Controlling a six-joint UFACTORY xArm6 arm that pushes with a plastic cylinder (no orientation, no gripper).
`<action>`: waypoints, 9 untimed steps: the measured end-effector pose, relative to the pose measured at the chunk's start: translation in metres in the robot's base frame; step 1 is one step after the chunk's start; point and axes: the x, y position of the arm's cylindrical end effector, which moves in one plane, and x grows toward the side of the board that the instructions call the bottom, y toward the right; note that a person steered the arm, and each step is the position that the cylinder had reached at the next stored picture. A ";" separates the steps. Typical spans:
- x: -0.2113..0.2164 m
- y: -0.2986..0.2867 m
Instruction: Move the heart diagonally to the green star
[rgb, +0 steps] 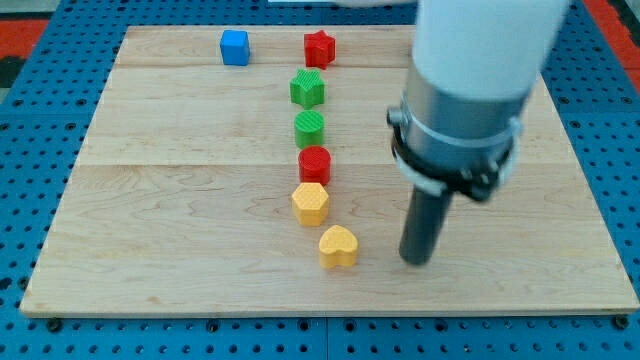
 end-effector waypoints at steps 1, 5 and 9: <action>0.005 -0.060; -0.010 -0.068; -0.078 -0.007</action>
